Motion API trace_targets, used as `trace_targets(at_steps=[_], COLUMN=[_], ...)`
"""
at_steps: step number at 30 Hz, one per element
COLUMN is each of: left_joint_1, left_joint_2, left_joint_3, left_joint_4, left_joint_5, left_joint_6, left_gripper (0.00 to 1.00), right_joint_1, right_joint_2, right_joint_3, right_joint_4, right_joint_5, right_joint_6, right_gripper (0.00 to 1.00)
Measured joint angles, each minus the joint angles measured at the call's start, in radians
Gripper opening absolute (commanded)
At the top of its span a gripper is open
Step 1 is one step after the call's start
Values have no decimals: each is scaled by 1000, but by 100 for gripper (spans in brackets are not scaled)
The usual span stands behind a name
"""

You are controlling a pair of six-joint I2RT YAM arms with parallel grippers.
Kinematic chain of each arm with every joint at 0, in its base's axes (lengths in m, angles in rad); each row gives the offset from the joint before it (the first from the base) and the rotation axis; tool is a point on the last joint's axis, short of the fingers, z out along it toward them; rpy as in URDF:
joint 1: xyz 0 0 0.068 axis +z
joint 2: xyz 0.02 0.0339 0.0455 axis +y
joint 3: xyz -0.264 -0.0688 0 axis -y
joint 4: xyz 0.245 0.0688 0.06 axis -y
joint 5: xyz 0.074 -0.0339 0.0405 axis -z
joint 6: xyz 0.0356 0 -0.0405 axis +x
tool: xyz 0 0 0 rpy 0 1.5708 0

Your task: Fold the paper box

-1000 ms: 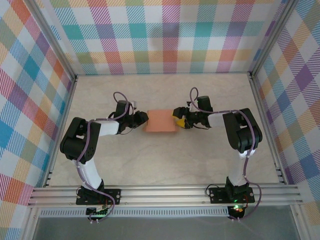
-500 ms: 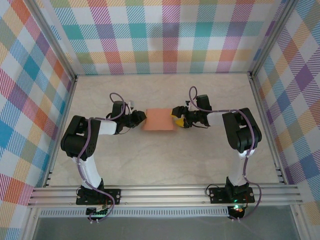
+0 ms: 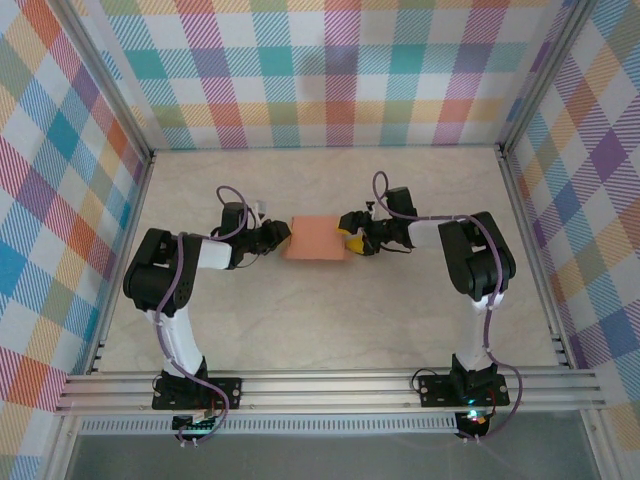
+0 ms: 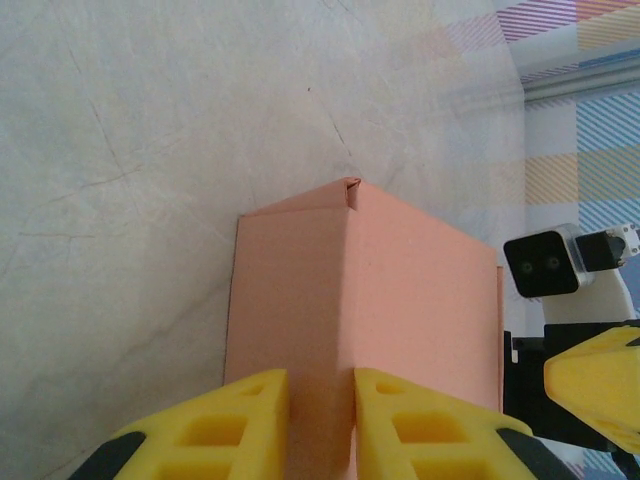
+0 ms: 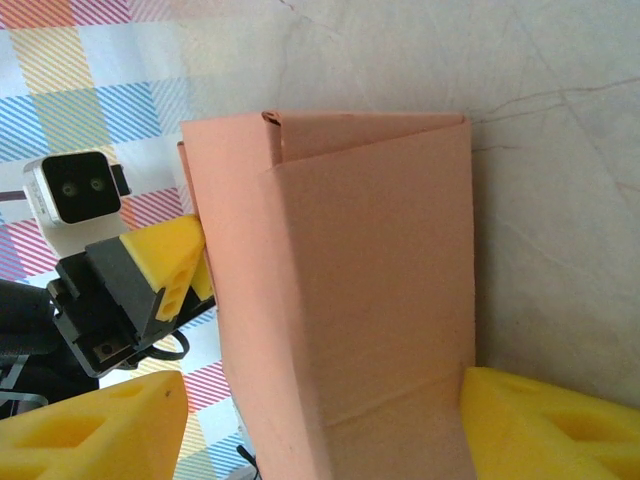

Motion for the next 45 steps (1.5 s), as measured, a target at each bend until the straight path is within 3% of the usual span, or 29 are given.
trace_targets(at_steps=[13, 30, 37, 45], left_joint_1=[19, 34, 34, 35], left_joint_2=[31, 39, 39, 50], left_joint_3=[0, 0, 0, 1], left_joint_4=[51, 66, 66, 82], left_joint_5=[41, 55, 55, 68], left_joint_6=[-3, -3, -3, -3], left_gripper=[22, 22, 22, 22], right_joint_1=[13, 28, 35, 50], right_joint_2=[-12, 14, -16, -15], right_joint_3=[60, 98, 109, 126], right_joint_4=[-168, -165, -261, -311], right_joint_5=[110, 58, 204, 221], right_joint_6=[-47, -14, -24, -16], right_gripper=[70, 71, 71, 69])
